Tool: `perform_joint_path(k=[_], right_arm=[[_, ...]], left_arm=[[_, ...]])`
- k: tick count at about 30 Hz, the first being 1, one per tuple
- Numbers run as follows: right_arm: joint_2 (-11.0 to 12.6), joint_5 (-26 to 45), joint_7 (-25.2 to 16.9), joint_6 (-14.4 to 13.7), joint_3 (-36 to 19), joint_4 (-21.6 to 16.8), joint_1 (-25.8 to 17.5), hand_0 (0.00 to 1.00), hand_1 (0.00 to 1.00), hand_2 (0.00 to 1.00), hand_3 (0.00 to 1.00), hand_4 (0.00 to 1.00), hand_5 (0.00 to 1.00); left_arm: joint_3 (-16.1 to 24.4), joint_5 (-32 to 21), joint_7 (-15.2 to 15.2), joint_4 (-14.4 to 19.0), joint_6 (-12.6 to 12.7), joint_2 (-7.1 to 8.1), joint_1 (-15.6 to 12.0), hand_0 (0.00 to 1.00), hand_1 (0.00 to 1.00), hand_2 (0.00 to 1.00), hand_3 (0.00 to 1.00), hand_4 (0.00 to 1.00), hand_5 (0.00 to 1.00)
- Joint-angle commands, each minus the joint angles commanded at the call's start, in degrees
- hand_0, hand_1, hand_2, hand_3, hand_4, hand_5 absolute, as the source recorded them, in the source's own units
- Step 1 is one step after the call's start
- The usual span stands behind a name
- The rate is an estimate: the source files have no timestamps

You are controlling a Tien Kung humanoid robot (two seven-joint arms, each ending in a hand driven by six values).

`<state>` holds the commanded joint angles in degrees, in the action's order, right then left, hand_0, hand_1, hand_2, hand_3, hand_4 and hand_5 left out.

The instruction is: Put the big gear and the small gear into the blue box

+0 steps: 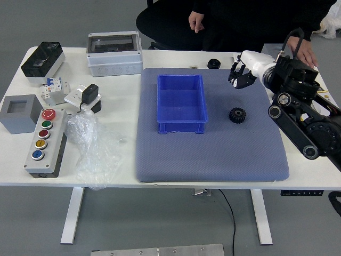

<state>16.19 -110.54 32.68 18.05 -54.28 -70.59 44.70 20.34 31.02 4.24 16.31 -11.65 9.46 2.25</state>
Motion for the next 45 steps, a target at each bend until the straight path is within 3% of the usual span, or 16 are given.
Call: perform_joint_path(k=[8, 15, 21, 22, 27, 28, 33, 34, 39, 40, 45], right_arm=[[-5.1, 0.7, -0.4, -0.5, 4.3, 1.4, 1.7, 0.443, 0.324, 0.444, 0.61, 0.449, 0.002], [-8.3, 1.7, -1.2, -1.3, 6.2, 3.6, 2.5, 0.441, 0.326, 0.444, 0.61, 0.449, 0.002], [-9.7, 3.0, -1.7, -1.3, 6.9, 5.1, 2.8, 0.451, 0.324, 0.444, 0.613, 0.45, 0.002], [-9.7, 3.2, -1.7, -1.1, 6.9, 5.2, 2.8, 0.492, 0.356, 0.472, 0.617, 0.529, 0.059], [-9.8, 4.2, -1.7, 0.0, 6.3, 5.5, 2.8, 0.492, 0.356, 0.472, 0.617, 0.529, 0.059], [-9.8, 4.4, -1.7, 0.1, 6.2, 5.5, 2.8, 0.36, 0.454, 0.58, 0.747, 0.796, 0.323], [-9.8, 5.0, -1.9, 0.7, 5.8, 5.6, 2.9, 0.36, 0.454, 0.58, 0.747, 0.796, 0.323], [-9.8, 5.2, -2.0, 0.8, 5.8, 5.6, 2.9, 0.419, 0.5, 0.674, 0.84, 0.876, 0.432], [-9.9, 5.6, -2.3, 1.3, 5.7, 5.4, 3.1, 0.419, 0.5, 0.674, 0.84, 0.876, 0.432], [-9.9, 5.7, -2.3, 1.3, 5.7, 5.4, 3.1, 0.458, 0.53, 0.705, 0.886, 0.947, 0.547], [-9.4, 5.6, -2.3, 1.2, 5.5, 4.8, 3.2, 0.458, 0.53, 0.705, 0.886, 0.947, 0.547]], left_arm=[[-1.1, -0.4, 0.0, 0.0, 0.0, -0.1, 0.2, 0.873, 0.854, 0.848, 0.817, 0.618, 0.367], [-2.2, -0.9, 0.0, 0.0, 0.0, -0.39, 0.4, 0.873, 0.853, 0.848, 0.817, 0.618, 0.366], [-2.8, -1.1, 0.0, 0.0, 0.1, -0.5, 0.4, 0.874, 0.853, 0.848, 0.815, 0.618, 0.367], [-2.8, -1.1, 0.0, 0.0, 0.1, -0.51, 0.4, 0.873, 0.853, 0.848, 0.814, 0.616, 0.362], [-2.9, -1.1, 0.0, 0.0, 0.1, -0.56, 0.4, 0.873, 0.853, 0.848, 0.814, 0.616, 0.362], [-2.9, -1.1, 0.0, 0.0, 0.1, -0.57, 0.4, 0.873, 0.853, 0.848, 0.816, 0.617, 0.364], [-2.8, -1.1, 0.0, 0.0, 0.1, -0.58, 0.5, 0.873, 0.853, 0.848, 0.816, 0.617, 0.364], [-2.8, -1.1, 0.0, 0.0, 0.1, -0.58, 0.5, 0.873, 0.852, 0.848, 0.817, 0.618, 0.364], [-2.7, -1.0, 0.0, 0.0, 0.1, -0.61, 0.5, 0.873, 0.852, 0.848, 0.817, 0.618, 0.364], [-2.7, -1.1, 0.0, 0.0, 0.1, -0.62, 0.4, 0.873, 0.853, 0.848, 0.818, 0.618, 0.364], [-2.5, -1.1, 0.0, 0.0, 0.1, -0.63, 0.4, 0.873, 0.853, 0.848, 0.818, 0.618, 0.364]])
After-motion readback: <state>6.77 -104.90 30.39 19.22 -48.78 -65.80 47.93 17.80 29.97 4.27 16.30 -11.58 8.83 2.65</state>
